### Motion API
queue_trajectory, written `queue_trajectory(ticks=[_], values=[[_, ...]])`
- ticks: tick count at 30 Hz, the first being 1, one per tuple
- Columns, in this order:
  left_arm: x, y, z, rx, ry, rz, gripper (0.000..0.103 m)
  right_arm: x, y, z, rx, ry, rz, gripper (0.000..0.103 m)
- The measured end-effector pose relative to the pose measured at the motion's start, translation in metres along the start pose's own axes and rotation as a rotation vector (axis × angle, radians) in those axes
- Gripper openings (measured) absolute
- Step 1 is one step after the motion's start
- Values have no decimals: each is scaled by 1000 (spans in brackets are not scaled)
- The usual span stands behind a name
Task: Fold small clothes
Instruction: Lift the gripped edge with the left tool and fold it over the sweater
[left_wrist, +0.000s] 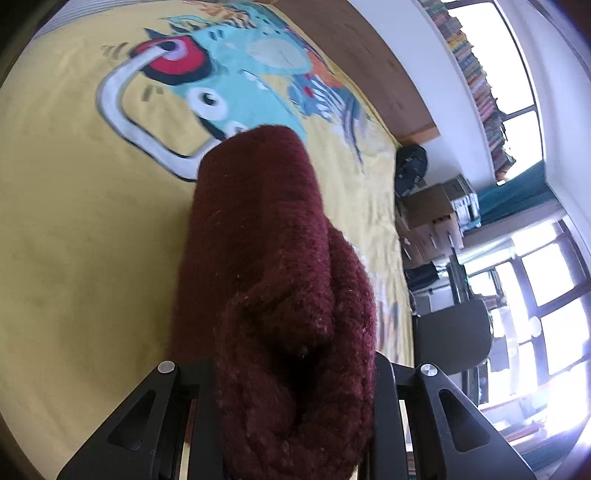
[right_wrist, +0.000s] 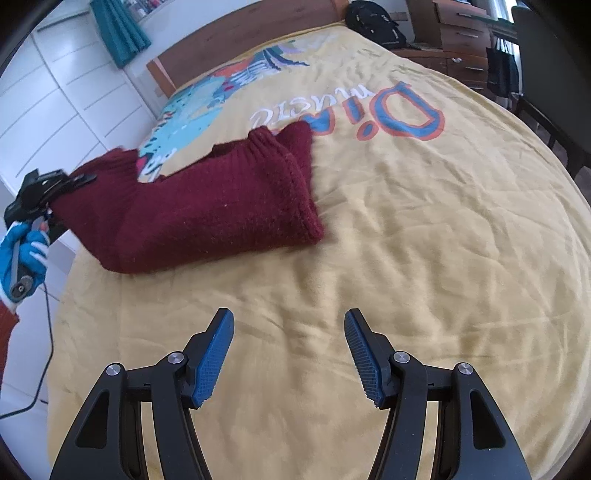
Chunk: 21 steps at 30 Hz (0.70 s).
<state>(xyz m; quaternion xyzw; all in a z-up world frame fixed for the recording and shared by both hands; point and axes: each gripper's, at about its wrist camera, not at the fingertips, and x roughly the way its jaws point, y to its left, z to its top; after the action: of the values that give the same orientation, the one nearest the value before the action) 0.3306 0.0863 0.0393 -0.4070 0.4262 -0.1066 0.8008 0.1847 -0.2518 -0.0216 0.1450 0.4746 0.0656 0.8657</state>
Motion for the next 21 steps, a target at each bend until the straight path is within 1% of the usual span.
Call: queue_trajectory(ticks=[7, 11, 12, 14, 17, 20, 21], values=[[48, -67, -16, 66, 57, -11, 18, -29, -21, -4, 8, -38, -14, 64], [81, -108, -33, 102, 96, -39, 18, -46, -46, -7, 48, -65, -34, 64], [94, -122, -40, 117, 113, -45, 18, -49, -51, -8, 54, -69, -39, 64], [114, -141, -51, 143, 141, -44, 18, -58, -64, -13, 73, -78, -54, 64], [149, -166, -79, 208, 187, -4, 18, -68, -84, -22, 108, -87, -72, 64], [182, -177, -110, 280, 229, 70, 18, -74, -103, -33, 143, -90, -87, 64], [193, -177, -122, 308, 243, 107, 18, -76, -106, -35, 150, -91, -90, 64]])
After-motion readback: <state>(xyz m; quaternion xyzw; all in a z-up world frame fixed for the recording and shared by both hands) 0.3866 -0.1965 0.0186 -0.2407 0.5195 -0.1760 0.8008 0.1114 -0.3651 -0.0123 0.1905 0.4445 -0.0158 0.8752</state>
